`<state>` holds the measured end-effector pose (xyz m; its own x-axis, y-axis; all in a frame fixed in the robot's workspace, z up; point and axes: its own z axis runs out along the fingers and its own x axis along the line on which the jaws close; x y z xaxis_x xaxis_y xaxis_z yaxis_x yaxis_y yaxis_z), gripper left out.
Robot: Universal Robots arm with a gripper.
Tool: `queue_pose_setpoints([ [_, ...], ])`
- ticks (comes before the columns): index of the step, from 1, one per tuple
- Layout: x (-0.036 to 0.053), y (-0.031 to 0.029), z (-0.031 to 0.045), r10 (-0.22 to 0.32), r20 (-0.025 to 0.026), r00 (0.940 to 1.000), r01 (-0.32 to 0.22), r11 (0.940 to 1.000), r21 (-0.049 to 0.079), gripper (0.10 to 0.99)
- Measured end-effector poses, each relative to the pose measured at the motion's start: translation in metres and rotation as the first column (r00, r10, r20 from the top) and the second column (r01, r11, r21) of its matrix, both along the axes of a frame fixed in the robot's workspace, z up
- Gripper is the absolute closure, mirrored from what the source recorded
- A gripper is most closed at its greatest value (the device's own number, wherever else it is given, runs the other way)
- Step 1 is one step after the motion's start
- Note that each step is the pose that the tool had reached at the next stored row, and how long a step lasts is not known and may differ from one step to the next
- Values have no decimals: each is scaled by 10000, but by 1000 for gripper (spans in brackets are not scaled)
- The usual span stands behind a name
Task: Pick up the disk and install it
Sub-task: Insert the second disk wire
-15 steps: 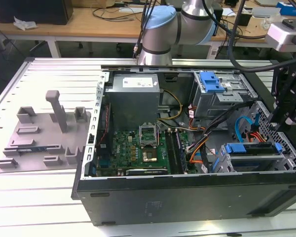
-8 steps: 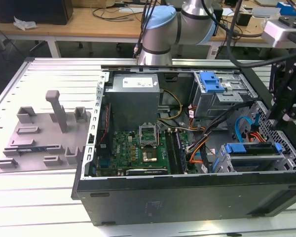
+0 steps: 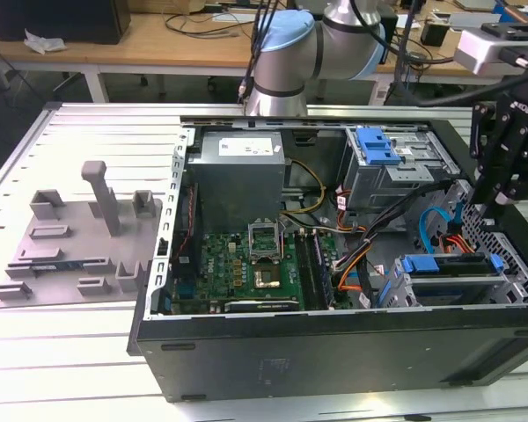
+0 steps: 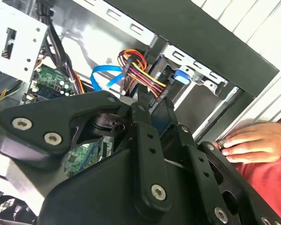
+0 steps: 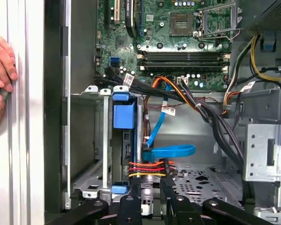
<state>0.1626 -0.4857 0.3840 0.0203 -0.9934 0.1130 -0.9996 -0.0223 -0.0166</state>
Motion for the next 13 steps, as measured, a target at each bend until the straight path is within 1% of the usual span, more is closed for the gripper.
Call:
queue_pose_setpoints([
  [2, -31, 3, -10, 19, -4, 10000, -19, 10000, -34, 780],
  [7, -69, 3, -49, 0, -38, 10000, 0, 9999, -152, 780],
  [11, -78, -3, -64, -121, -74, 9999, 120, 9997, -209, 780],
  [13, -78, -4, -71, -162, -77, 9998, 161, 9996, -220, 780],
])
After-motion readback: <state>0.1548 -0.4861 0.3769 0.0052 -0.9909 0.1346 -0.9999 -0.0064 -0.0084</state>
